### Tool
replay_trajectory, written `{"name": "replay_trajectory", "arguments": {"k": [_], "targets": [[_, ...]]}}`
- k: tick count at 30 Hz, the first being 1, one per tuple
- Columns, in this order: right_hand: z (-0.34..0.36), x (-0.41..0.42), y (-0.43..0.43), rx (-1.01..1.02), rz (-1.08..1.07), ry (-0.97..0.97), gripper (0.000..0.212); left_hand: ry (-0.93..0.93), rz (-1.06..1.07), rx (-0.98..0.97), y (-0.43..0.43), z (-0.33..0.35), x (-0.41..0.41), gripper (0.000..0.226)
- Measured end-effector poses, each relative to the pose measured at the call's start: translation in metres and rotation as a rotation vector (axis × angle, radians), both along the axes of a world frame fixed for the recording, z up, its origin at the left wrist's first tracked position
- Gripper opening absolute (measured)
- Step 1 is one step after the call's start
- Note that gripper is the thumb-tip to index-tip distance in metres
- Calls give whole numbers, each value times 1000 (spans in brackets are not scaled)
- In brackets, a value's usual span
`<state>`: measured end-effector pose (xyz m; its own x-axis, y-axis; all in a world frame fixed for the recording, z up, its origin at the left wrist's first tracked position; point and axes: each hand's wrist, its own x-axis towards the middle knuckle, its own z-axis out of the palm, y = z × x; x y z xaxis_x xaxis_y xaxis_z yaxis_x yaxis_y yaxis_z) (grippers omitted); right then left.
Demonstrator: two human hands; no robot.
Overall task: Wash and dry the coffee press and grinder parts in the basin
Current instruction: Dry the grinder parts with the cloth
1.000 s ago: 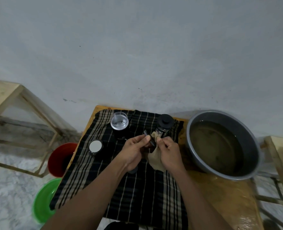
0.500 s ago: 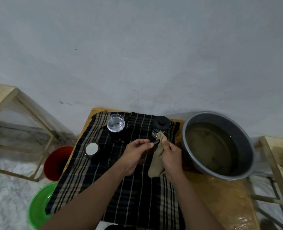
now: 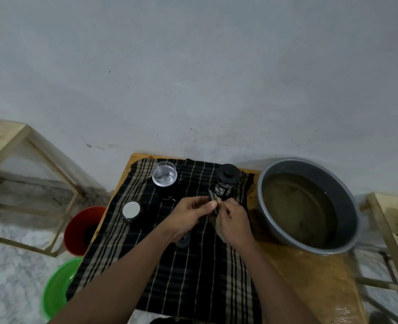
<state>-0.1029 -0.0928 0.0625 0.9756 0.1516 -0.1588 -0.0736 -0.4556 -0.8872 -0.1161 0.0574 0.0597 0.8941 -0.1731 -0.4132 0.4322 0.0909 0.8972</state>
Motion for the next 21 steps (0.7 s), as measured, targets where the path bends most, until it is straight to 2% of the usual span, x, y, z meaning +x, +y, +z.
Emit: {"name": "replay_trajectory", "arguments": {"k": [3, 5, 8, 10, 12, 15, 16, 17, 19, 21], "targets": [[1, 4, -6, 24, 10, 159, 45, -35, 62, 61, 0, -2, 3, 22], [2, 6, -9, 130, -28, 260, 48, -70, 59, 104, 2, 1, 6, 15], [9, 10, -5, 309, -190, 268, 67, -191, -7, 171, 5, 15, 13, 25], [16, 14, 1, 314, -210, 231, 62, -280, -16, 235, 13, 23, 15, 40], [21, 19, 8, 246, -153, 163, 51, -347, 11, 357, 26, 26, 18, 52], [21, 32, 21, 126, -43, 32, 32, -399, 80, 655, 59, 25, 24, 77], [24, 35, 27, 114, 9, 37, 18, -414, 101, 732, 69, 24, 26, 81], [25, 39, 33, 101, 69, 51, 15, -427, 120, 786, 79, 23, 29, 82], [27, 47, 46, 41, 242, 36, 38, -431, 170, 842, 96, 22, 32, 83], [24, 57, 59, -71, 372, -22, 47, -431, 217, 883, 106, 21, 36, 81]]}}
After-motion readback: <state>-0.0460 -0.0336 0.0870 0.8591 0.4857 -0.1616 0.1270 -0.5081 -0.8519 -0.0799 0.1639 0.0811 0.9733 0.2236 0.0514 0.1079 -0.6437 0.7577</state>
